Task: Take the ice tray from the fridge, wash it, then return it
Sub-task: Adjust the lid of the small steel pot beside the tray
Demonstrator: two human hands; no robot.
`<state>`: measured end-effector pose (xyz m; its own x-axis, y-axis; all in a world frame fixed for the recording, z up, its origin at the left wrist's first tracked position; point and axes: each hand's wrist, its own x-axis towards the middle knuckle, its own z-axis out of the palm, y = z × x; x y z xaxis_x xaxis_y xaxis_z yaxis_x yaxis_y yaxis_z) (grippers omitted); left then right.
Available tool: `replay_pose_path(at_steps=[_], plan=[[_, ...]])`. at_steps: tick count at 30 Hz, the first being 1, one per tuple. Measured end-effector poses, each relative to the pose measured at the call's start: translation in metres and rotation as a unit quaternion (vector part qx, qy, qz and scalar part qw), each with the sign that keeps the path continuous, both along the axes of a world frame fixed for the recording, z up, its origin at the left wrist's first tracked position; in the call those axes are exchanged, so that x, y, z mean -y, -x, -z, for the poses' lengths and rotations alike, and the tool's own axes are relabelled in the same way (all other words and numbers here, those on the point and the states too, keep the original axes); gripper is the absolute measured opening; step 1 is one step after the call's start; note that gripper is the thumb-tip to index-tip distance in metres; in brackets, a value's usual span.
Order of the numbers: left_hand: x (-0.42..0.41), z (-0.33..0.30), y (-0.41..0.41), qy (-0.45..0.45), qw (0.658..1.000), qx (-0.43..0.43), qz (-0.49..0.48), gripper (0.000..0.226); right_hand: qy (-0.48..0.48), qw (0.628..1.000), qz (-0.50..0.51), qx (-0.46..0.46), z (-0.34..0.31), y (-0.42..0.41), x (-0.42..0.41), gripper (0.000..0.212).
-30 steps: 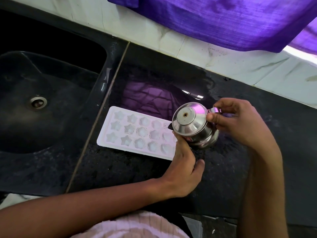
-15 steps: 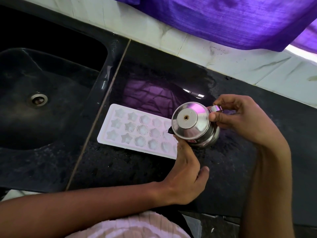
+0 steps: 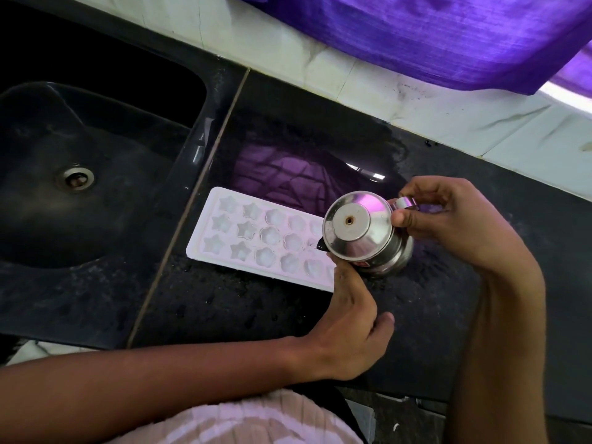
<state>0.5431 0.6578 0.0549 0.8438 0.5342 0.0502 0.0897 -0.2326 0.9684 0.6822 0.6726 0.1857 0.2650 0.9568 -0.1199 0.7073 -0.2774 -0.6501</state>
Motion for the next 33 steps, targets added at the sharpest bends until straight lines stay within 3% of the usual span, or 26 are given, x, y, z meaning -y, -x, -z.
replay_pose_path(at_steps=[13, 16, 25, 33], plan=[[0.001, 0.0, 0.001, 0.011, 0.999, -0.038, 0.013, 0.097, -0.012, 1.0, -0.001, -0.013, 0.001, 0.001, 0.005, 0.037], [0.001, -0.002, 0.001, -0.003, 1.0, -0.018, 0.001, 0.104, -0.018, 1.0, 0.005, -0.022, 0.0, -0.001, 0.006, 0.034], [-0.009, -0.011, -0.001, -0.004, 0.997, 0.047, -0.063, 0.096, -0.086, 0.987, 0.068, -0.115, 0.0, -0.005, 0.007, 0.015], [-0.031, -0.01, -0.008, 0.068, 0.981, 0.107, -0.148, 0.086, -0.116, 0.984, 0.12, -0.061, 0.008, 0.007, -0.009, 0.003]])
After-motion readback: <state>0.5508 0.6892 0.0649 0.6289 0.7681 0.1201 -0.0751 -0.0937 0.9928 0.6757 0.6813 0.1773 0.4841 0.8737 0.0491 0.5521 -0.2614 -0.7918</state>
